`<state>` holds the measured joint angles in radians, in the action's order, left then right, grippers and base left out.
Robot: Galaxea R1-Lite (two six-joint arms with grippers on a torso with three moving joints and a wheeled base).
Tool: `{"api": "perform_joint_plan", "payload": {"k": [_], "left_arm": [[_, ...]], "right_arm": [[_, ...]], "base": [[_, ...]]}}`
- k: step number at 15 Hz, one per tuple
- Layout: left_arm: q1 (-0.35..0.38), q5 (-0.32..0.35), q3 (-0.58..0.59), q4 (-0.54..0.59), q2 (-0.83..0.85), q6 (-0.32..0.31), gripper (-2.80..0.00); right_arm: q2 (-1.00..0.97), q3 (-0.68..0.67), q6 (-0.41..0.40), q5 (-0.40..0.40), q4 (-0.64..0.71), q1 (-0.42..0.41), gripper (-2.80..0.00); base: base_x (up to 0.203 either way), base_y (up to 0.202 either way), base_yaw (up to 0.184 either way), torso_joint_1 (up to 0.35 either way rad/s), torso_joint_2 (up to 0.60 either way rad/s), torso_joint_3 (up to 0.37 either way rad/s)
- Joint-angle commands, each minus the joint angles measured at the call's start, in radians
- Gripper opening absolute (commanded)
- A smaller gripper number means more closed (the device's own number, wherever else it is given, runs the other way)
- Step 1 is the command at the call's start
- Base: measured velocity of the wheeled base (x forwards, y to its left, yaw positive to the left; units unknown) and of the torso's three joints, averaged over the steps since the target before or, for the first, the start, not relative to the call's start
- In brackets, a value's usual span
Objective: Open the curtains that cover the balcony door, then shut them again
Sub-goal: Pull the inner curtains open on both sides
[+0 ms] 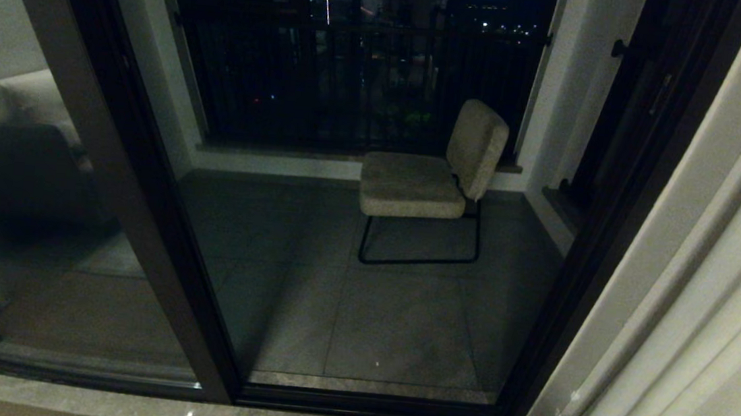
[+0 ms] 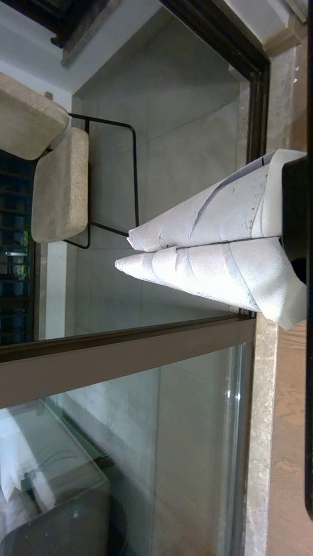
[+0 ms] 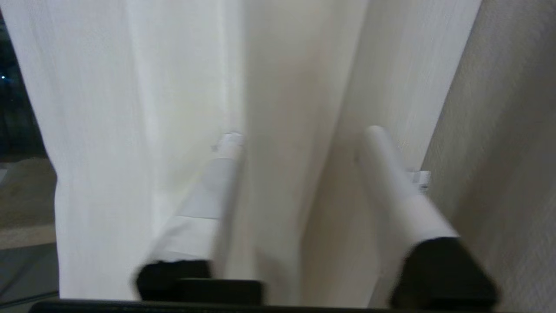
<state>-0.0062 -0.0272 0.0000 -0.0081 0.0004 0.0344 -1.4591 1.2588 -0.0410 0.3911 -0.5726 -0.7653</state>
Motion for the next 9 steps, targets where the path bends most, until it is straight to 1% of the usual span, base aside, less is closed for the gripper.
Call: {"api": "perform_joint_plan", "payload": {"k": [1, 6, 9], "left_arm": [[0.0, 0.0, 0.0, -0.001, 0.0, 0.001, -2.8], [0.0, 0.0, 0.0, -0.001, 0.0, 0.001, -2.8], [0.0, 0.0, 0.0, -0.001, 0.0, 0.001, -2.8]], "right_arm": [[0.079, -0.069, -0.002, 0.005, 0.009, 0.0, 0.0], [0.338, -0.331, -0.013, 0.06, 0.097, 0.001, 0.0], [0.531, -0.462, -0.04, 0.067, 0.212, 0.007, 0.0]], "base": [[0.0, 0.0, 0.0, 0.0, 0.0, 0.0], [0.0, 0.0, 0.0, 0.0, 0.0, 0.0], [0.0, 0.0, 0.0, 0.0, 0.0, 0.0]]}}
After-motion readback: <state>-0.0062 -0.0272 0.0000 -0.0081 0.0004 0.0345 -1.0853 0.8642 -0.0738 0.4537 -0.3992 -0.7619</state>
